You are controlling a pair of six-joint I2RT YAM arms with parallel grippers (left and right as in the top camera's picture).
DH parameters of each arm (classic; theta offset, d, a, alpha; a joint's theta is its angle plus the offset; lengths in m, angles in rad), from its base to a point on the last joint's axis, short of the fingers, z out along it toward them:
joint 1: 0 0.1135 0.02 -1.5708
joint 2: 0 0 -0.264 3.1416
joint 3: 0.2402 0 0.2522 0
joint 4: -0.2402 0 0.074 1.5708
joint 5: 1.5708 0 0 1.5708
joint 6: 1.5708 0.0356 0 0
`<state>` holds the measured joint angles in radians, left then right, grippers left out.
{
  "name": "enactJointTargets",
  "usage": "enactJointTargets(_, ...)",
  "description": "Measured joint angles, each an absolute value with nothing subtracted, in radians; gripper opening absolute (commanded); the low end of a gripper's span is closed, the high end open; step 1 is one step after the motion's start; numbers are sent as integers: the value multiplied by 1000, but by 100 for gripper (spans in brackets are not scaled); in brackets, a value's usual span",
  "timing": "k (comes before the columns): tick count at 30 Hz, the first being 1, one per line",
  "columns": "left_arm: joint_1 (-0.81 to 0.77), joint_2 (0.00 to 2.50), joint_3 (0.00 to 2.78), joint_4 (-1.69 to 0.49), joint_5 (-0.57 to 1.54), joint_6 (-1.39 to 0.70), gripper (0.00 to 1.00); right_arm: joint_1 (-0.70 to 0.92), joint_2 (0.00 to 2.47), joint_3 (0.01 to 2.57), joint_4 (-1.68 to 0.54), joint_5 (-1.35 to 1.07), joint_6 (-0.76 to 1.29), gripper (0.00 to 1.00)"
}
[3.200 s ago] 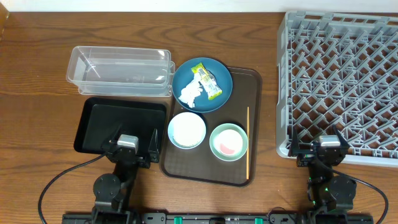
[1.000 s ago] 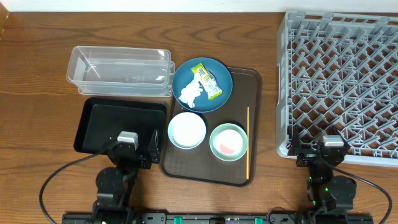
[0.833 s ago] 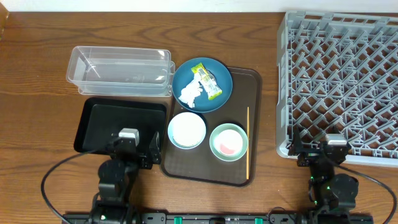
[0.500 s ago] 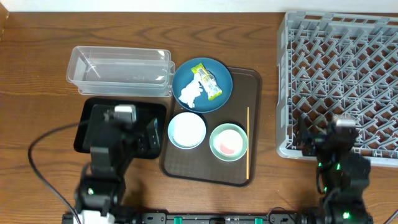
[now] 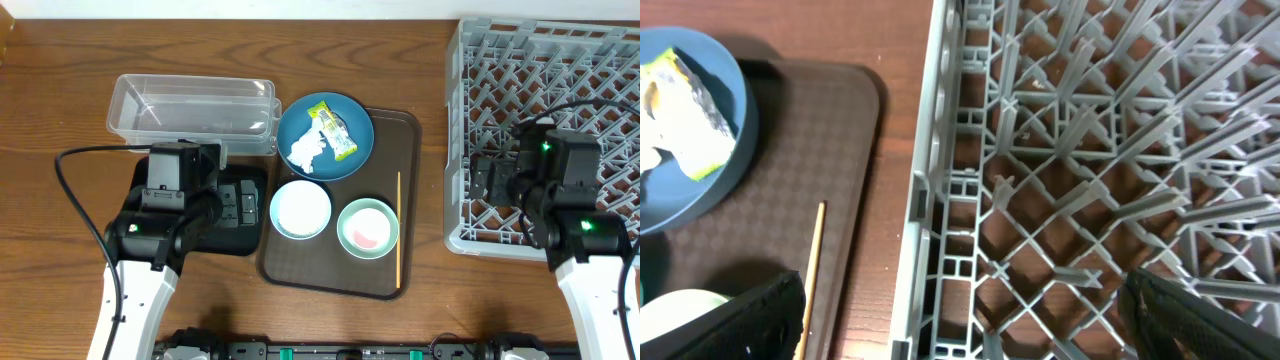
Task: Sort waste into correct bins and load items into the dishwasher rack
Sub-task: 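Reach left gripper to the blue plate and grasp the tissue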
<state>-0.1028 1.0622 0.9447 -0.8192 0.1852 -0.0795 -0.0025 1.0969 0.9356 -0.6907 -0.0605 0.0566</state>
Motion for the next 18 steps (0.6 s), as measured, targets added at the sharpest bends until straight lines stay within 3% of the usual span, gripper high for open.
enactJointTargets(18,-182,1179,957,-505,233,-81,97,-2,1119,936,-691,-85,57,99)
